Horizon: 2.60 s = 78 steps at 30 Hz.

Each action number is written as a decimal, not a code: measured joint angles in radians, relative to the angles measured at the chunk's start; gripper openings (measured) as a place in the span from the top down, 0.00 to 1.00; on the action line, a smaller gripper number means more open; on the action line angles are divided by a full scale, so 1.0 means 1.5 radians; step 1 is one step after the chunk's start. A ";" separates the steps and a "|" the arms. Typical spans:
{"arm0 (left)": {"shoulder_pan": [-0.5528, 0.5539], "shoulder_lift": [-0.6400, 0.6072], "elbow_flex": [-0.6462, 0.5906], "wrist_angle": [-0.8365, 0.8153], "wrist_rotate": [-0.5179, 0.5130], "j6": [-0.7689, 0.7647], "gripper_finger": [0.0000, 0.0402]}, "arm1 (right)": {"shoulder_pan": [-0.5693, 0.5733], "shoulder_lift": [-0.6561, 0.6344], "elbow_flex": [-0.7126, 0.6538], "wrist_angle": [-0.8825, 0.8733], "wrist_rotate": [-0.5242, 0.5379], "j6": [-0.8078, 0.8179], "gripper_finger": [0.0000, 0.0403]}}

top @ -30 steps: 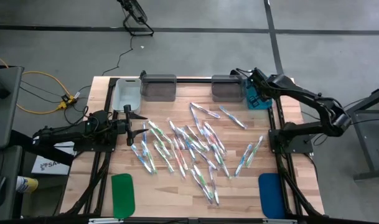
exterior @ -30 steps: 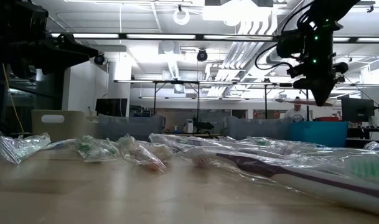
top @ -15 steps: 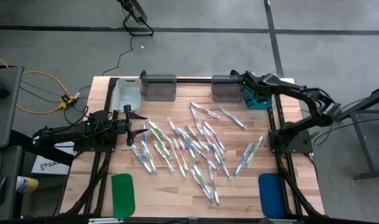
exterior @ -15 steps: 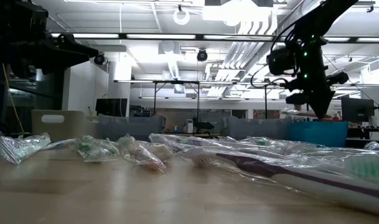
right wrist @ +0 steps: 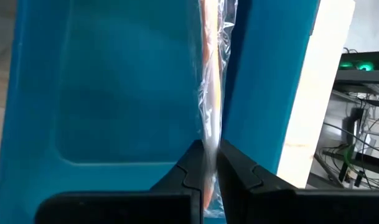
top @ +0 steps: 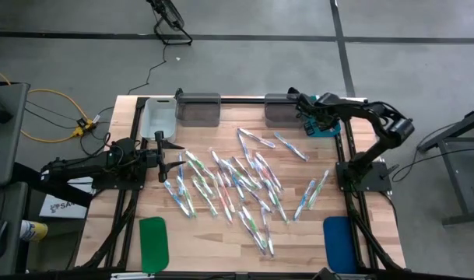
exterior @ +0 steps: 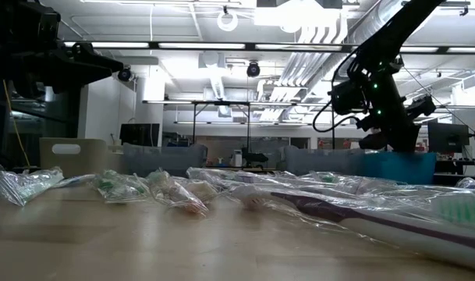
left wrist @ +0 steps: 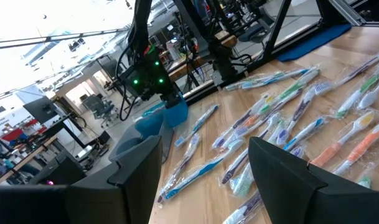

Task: Pick & Place Toothbrushes
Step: Put the orange toothbrush into the blue bin

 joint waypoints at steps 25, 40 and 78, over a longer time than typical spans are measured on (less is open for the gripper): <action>0.000 0.000 0.000 0.000 0.000 0.000 0.42 | 0.009 -0.002 0.000 -0.076 -0.001 0.037 0.63; 0.000 0.000 0.000 0.000 0.000 0.000 0.42 | 0.029 -0.170 0.000 -0.077 -0.056 0.040 0.62; 0.000 0.000 0.000 0.000 0.000 0.000 0.42 | 0.589 -0.125 0.000 0.287 -0.194 0.155 0.62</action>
